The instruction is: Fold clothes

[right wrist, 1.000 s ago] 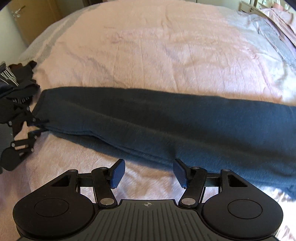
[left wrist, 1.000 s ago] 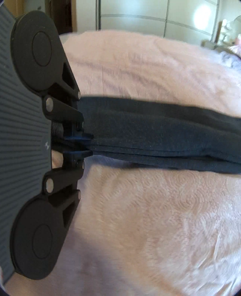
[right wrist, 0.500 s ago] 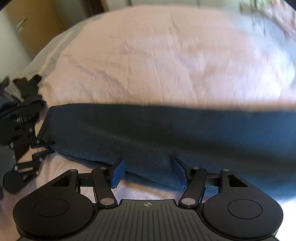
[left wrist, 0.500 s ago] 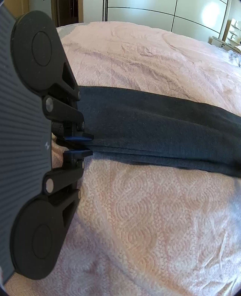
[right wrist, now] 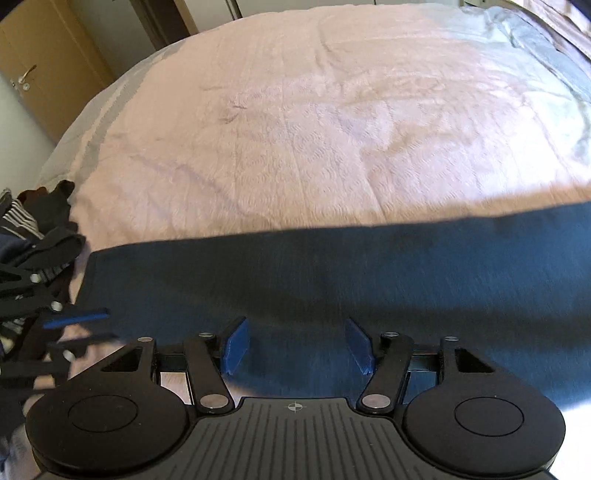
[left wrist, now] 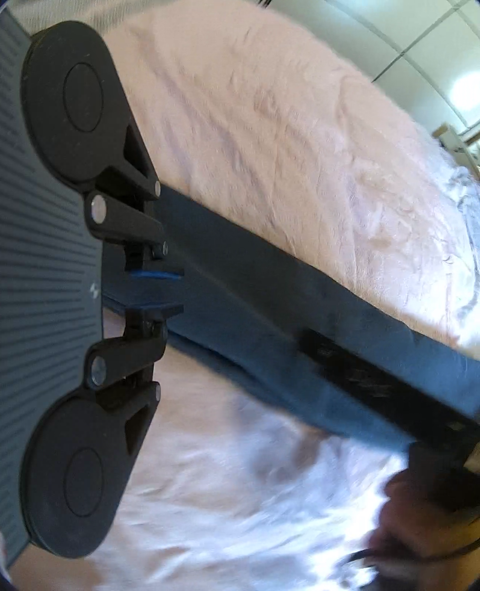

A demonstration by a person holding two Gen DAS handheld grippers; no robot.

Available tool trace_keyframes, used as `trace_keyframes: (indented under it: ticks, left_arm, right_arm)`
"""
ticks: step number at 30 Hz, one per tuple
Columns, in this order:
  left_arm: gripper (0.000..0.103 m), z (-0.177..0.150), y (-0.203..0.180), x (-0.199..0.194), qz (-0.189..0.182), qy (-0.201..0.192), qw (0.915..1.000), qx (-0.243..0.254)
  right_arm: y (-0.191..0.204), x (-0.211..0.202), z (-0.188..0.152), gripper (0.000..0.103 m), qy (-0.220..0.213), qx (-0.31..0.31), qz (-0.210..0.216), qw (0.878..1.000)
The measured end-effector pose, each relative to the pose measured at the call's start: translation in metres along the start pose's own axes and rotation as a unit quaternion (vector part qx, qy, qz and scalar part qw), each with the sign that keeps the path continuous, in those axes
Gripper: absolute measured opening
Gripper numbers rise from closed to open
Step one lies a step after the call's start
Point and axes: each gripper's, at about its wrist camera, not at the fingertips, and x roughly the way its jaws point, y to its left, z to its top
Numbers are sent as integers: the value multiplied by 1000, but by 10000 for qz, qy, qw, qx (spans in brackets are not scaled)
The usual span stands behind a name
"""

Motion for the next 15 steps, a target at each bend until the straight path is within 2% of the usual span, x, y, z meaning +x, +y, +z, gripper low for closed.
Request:
trace_keyframes:
  ticks: [2,5,8,10,13,15]
  left_arm:
    - [11,-2,0,30,-115,327,9994,60]
    - [11,-9,-1,42,-60,392,9986,350]
    - [11,-3,12,30,-90,266,9995,123]
    - [11,4,25,27,-191,132,9997,-83]
    - [11,19,41,39,-285,68,9991,-291]
    - [14,25,47,55,-396,199,9983,-379]
  right_arm:
    - [-1,23,5,61,184,-133,30,9997]
    - [-9,38,12,61,232,-292,74,9993]
    - [-23,28,22,61,-100,-217,-27,9997]
    - [-36,31,24,61,-100,-132,-38,9999]
    - [-54,32,27,61,-148,-132,-13,9998]
    - [-67,26,30,61,-265,-131,-83,9995]
